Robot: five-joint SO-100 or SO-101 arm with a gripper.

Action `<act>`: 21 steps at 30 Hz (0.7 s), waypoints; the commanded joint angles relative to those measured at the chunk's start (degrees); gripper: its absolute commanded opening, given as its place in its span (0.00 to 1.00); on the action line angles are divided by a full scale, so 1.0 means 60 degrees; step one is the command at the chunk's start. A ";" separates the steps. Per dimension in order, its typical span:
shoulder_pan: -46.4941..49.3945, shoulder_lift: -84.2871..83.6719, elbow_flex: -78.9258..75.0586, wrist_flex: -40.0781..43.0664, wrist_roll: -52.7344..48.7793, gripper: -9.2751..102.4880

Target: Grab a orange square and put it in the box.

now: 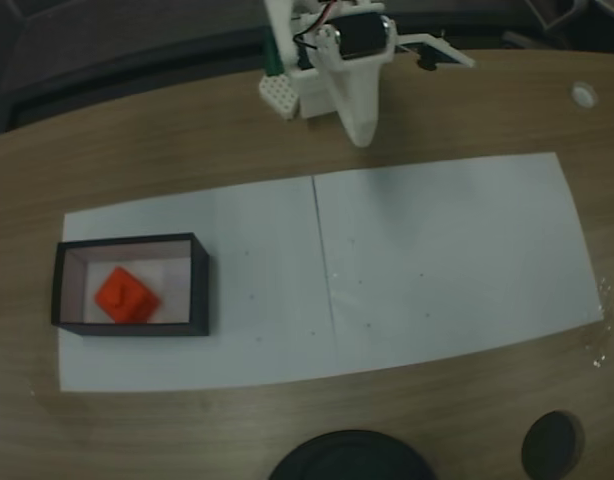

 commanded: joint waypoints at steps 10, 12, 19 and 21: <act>0.0937 0.3472 0.3442 -0.2021 -0.0059 0.08; 0.0937 0.3691 0.3677 -0.2021 -0.0059 0.08; 0.0937 0.5083 0.4409 -0.2007 -0.0059 0.08; 0.0937 0.5537 0.4702 -0.2007 -0.0059 0.08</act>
